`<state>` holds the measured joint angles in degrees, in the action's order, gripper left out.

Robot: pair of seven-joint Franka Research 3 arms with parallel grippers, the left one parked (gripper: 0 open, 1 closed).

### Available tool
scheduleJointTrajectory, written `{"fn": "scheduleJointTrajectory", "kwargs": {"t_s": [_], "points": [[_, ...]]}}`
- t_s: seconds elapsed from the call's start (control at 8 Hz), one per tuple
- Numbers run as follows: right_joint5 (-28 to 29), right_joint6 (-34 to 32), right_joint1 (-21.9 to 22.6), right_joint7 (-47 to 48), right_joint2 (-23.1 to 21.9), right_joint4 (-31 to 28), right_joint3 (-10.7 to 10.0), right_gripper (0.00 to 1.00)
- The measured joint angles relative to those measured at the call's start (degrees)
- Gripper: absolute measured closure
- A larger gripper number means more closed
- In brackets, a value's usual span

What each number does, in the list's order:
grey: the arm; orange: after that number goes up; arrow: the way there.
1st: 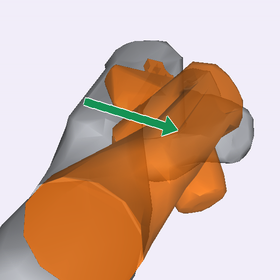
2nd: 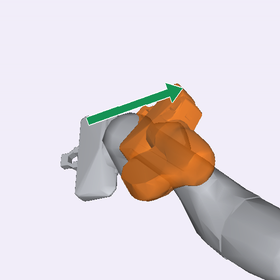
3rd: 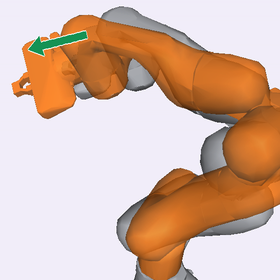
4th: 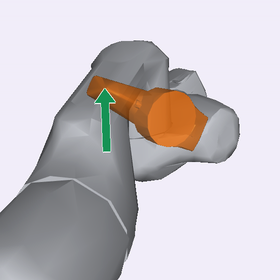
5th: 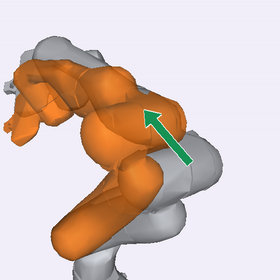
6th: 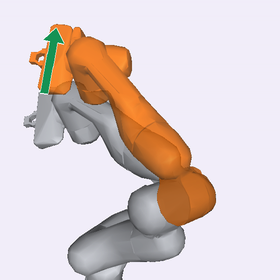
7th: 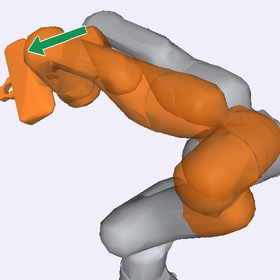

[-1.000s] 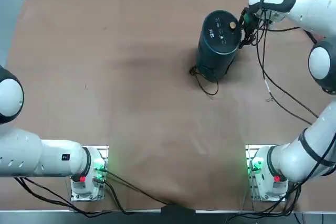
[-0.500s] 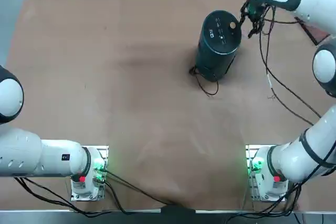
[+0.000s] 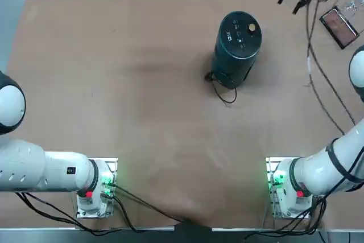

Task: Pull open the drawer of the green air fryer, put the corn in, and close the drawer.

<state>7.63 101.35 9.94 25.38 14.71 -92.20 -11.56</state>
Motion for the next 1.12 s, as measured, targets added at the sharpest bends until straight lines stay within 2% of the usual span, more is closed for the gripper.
{"fn": "scheduleJointTrajectory", "kwargs": {"t_s": [0.38, 0.62, 1.0, 1.12], "points": [[-1.2, -3.2, -2.2, -18.0, -3.1, 3.2, 0.0, 0.00], [-2.2, -3.7, -4.9, -23.0, -6.1, 3.3, 1.1, 0.00], [-5.1, -5.8, -10.8, -24.7, -12.8, 0.2, 7.4, 0.00], [-5.8, -6.4, -11.1, -25.8, -15.4, -2.1, 8.0, 0.00]]}}
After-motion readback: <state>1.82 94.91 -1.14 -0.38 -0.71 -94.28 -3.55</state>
